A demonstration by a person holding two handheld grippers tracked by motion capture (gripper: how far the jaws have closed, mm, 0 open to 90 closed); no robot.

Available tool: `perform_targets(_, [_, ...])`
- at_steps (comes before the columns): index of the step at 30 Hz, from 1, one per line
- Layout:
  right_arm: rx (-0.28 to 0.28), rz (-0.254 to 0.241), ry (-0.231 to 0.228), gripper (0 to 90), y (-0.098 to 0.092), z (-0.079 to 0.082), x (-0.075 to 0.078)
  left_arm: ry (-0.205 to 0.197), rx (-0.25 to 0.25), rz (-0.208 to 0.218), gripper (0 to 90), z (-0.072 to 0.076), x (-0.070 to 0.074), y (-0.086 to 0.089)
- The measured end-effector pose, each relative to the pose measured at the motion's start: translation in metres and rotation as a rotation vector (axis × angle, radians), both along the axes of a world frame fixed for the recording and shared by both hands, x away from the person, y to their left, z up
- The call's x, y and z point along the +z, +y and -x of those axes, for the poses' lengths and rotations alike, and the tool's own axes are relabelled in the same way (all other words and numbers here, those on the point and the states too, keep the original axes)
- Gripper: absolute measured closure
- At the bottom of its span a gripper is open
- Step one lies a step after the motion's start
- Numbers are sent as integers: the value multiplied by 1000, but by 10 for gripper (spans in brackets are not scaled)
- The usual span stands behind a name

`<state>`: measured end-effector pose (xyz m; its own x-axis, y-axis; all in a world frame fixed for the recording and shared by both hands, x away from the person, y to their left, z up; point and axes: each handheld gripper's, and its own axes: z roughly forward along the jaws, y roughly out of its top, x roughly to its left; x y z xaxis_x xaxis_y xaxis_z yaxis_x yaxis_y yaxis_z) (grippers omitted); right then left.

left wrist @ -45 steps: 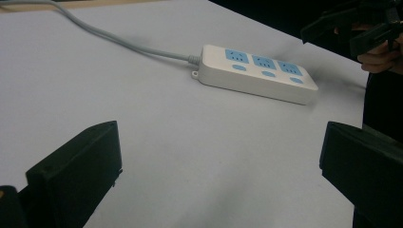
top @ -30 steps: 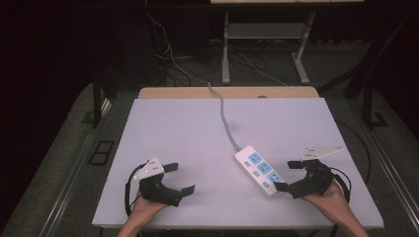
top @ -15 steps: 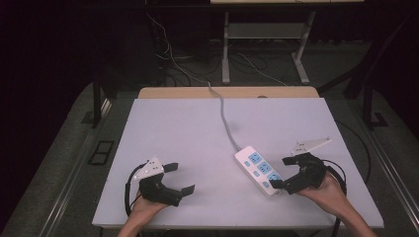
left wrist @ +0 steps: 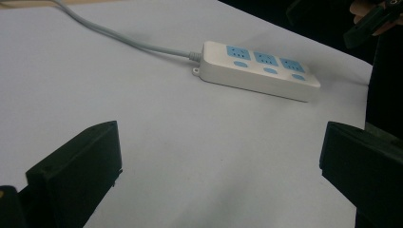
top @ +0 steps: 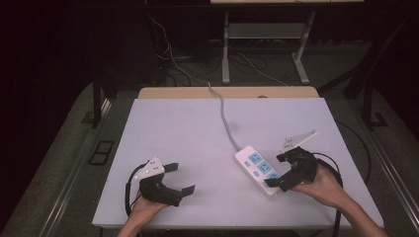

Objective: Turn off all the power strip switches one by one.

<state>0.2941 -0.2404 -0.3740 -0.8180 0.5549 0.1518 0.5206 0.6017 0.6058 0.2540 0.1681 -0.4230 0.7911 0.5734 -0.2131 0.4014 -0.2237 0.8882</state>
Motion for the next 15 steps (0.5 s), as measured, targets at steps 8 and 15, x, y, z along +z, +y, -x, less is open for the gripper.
perform_targets(8, [48, 117, -10, 6, 14, -2, -1, -2, 1, -1, 0, 0, 0, 0])
perform_targets(15, [73, 188, -8, 176, 20, -3, -4, -7, 4, -8, 0, 0, -1, 0])
